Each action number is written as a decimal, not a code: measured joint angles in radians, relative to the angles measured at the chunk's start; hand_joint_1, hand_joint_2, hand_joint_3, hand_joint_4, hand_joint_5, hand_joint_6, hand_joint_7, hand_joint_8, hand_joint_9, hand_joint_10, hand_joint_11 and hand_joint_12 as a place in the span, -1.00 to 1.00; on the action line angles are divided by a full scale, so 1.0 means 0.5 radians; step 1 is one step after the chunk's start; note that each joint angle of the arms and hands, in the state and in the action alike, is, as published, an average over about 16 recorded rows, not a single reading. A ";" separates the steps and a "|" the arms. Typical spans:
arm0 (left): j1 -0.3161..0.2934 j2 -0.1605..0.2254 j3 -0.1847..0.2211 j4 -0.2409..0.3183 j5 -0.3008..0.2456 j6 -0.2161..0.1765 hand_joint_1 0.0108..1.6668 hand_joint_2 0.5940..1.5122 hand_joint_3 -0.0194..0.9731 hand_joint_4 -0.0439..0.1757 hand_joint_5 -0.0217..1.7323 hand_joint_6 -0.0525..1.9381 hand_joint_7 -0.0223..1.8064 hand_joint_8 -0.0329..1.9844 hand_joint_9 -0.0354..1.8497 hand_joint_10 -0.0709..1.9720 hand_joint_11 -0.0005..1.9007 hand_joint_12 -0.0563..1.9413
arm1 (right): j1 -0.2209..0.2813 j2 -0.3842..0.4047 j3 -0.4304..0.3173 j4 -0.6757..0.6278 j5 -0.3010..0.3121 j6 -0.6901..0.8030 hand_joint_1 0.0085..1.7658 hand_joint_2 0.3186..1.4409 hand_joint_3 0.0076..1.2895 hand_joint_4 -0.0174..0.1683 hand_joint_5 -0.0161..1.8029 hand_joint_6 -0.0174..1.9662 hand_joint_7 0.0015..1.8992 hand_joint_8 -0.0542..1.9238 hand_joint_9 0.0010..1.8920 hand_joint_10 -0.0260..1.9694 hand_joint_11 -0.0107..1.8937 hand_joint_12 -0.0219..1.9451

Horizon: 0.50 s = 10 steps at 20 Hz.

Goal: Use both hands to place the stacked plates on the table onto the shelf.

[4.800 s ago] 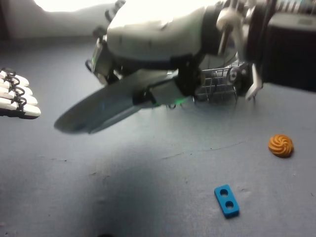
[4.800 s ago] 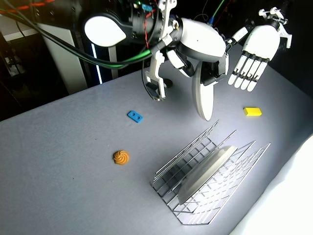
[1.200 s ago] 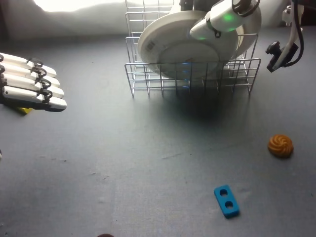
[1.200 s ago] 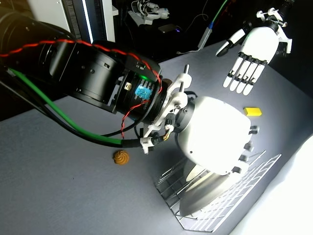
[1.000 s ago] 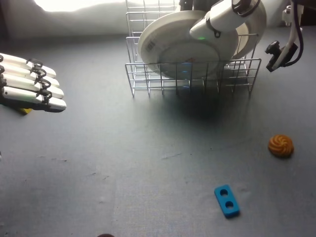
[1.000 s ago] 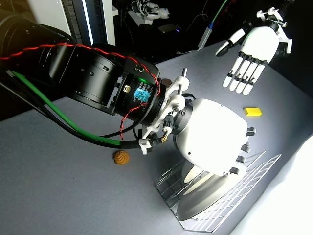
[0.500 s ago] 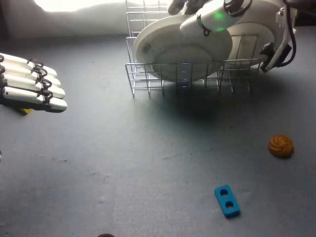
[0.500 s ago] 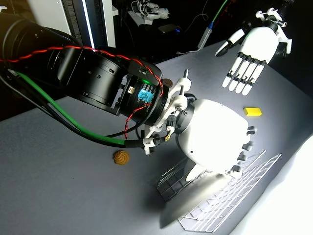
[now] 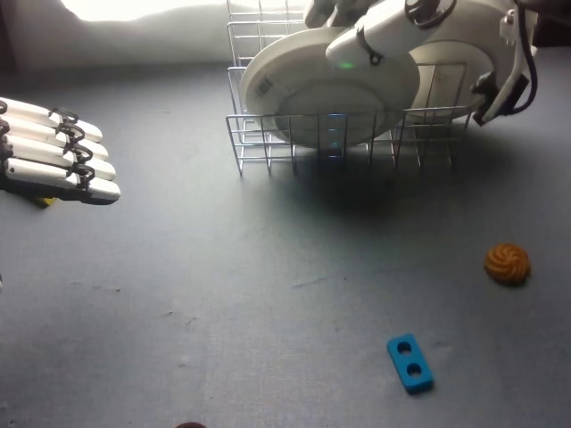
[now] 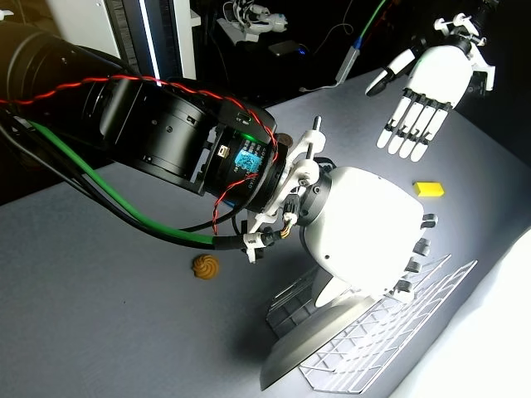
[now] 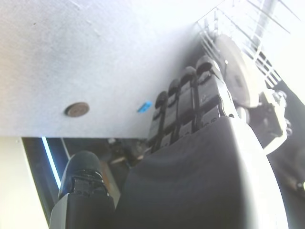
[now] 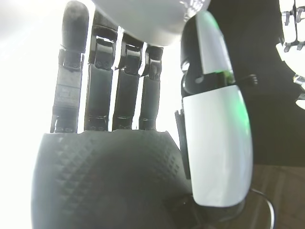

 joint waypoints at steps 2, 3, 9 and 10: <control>-0.005 0.000 -0.003 0.001 -0.003 0.000 -0.98 0.23 -0.92 -0.56 -0.95 -0.93 -0.93 -0.95 -0.92 -0.92 -0.98 -0.93 | 0.020 0.017 -0.009 -0.039 0.004 -0.011 0.12 0.33 -0.99 -0.82 -0.06 -0.94 0.02 -0.92 0.00 -0.83 -0.45 0.26; -0.009 0.000 -0.006 0.000 -0.006 0.000 -0.98 0.23 -0.92 -0.56 -0.95 -0.93 -0.93 -0.95 -0.92 -0.92 -0.98 -0.93 | 0.031 0.031 -0.021 -0.067 0.011 -0.021 0.10 0.33 -0.99 -0.82 -0.09 -0.94 -0.01 -0.92 -0.02 -0.84 -0.47 0.26; -0.054 0.012 -0.050 -0.026 -0.070 0.005 -0.98 0.23 -0.92 -0.57 -0.95 -0.93 -0.93 -0.95 -0.93 -0.92 -0.97 -0.93 | 0.092 0.180 -0.195 -0.235 0.086 -0.206 -0.04 0.34 -0.99 -0.81 -0.30 -0.95 -0.24 -0.92 -0.22 -0.90 -0.67 0.25; -0.065 0.017 -0.060 -0.030 -0.087 0.007 -0.98 0.23 -0.92 -0.57 -0.95 -0.93 -0.92 -0.95 -0.93 -0.92 -0.97 -0.93 | 0.099 0.218 -0.240 -0.254 0.105 -0.246 -0.07 0.34 -0.99 -0.81 -0.34 -0.95 -0.28 -0.92 -0.26 -0.91 -0.71 0.24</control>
